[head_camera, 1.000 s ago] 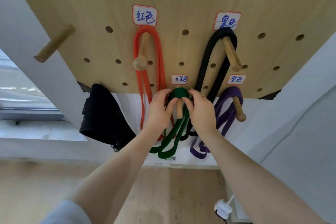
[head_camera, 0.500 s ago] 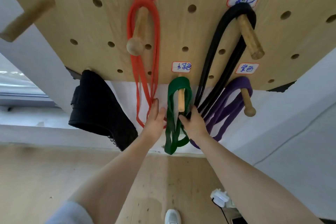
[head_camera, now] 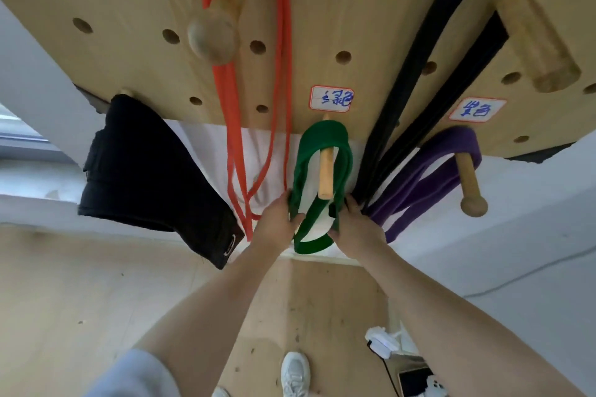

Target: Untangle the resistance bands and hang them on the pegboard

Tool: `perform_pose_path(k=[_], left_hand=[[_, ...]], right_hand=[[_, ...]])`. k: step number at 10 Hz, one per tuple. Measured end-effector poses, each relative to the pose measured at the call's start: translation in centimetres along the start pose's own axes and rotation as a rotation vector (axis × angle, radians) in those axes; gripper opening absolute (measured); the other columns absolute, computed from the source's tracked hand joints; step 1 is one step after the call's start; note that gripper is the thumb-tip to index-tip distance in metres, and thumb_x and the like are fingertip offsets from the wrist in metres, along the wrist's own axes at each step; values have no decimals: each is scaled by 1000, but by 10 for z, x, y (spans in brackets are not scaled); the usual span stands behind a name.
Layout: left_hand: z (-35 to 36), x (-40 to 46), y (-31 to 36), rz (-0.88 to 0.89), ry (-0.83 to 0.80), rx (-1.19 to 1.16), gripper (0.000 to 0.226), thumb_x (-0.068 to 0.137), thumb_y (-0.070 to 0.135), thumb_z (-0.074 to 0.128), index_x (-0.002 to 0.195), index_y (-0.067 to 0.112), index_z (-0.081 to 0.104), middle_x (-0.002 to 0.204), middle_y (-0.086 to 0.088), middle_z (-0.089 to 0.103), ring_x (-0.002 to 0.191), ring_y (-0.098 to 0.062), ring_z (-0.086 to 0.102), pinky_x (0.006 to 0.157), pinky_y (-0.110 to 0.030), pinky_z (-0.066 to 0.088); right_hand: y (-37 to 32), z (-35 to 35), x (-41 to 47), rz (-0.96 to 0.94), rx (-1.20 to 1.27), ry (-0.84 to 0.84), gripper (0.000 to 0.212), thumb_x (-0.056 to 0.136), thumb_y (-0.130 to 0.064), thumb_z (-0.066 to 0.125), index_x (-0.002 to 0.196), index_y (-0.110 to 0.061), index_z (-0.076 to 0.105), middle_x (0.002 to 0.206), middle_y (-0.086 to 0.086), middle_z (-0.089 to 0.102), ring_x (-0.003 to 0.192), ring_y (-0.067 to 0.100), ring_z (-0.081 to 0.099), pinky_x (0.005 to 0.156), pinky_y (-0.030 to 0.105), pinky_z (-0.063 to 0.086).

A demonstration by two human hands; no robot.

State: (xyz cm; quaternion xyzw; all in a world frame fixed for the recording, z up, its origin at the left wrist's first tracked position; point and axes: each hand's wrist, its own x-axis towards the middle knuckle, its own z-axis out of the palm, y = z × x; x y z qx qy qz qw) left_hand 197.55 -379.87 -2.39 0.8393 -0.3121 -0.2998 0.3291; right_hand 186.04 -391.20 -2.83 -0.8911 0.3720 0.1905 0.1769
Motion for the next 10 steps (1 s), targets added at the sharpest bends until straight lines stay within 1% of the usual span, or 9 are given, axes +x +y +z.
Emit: perform_pose_path(k=[1, 2, 3, 4, 5, 6, 7, 8, 10], left_hand=[[12, 8, -6, -94, 13, 104, 30, 97, 26, 44, 119, 6, 48, 107, -14, 63, 97, -31, 61, 80, -34, 47], [17, 14, -11, -170, -43, 176, 30, 100, 23, 34, 117, 2, 48, 106, -18, 63, 96, -33, 61, 75, -33, 44], [16, 17, -12, -185, -17, 193, 26, 100, 13, 33, 109, 0, 53, 105, -19, 63, 94, -34, 61, 74, -33, 44], [14, 23, -1, -212, 92, 14, 20, 95, 4, 39, 101, -4, 56, 97, -20, 64, 90, -37, 62, 77, -39, 50], [17, 31, 8, -248, 120, -85, 16, 88, -2, 45, 99, -3, 56, 95, -22, 64, 89, -39, 62, 79, -46, 54], [19, 29, 9, -402, -14, 35, 20, 93, 4, 39, 105, -2, 54, 105, -19, 62, 99, -36, 61, 85, -43, 50], [21, 29, 6, -399, -59, 165, 22, 96, 12, 35, 106, 3, 53, 102, -12, 61, 96, -31, 61, 84, -41, 52], [18, 30, 0, -365, -117, 209, 25, 95, 23, 39, 109, 7, 52, 91, -7, 60, 82, -24, 60, 75, -36, 52], [-4, 6, -7, -336, -122, 193, 29, 89, 18, 49, 117, 9, 48, 101, -8, 61, 90, -27, 60, 77, -33, 51]], right_hand=[[-3, 4, -3, 30, -133, 11, 60, 98, -45, 33, 149, -19, 16, 159, 3, 1, 129, 34, 40, 98, 44, 40], [-12, 7, -1, 87, -7, 42, 52, 100, -43, 22, 141, -13, 33, 155, 10, 19, 123, 35, 46, 95, 42, 43], [-21, 4, 2, 100, 271, 101, 34, 101, -27, 30, 120, -8, 50, 130, 15, 51, 109, 34, 57, 78, 34, 44], [-26, -5, 6, 161, 394, 153, 23, 96, -8, 38, 100, -1, 59, 104, 17, 65, 95, 34, 62, 68, 29, 40], [-28, -10, 11, 172, 317, 190, 23, 93, -3, 40, 94, -1, 62, 98, 17, 67, 93, 34, 63, 66, 29, 40], [-26, -12, 14, 154, 206, 95, 27, 93, -4, 37, 103, -4, 62, 105, 16, 66, 99, 35, 62, 70, 33, 43], [-20, -15, 15, 86, 103, 34, 27, 95, -7, 36, 105, -4, 60, 107, 15, 65, 100, 33, 62, 70, 34, 44], [-13, -14, 8, 39, 149, -5, 32, 99, -27, 35, 105, -4, 58, 101, 14, 66, 94, 32, 62, 68, 31, 43], [-8, -44, -13, 37, 160, 84, 23, 91, -16, 42, 94, -7, 63, 94, 11, 65, 86, 32, 62, 67, 32, 47]])
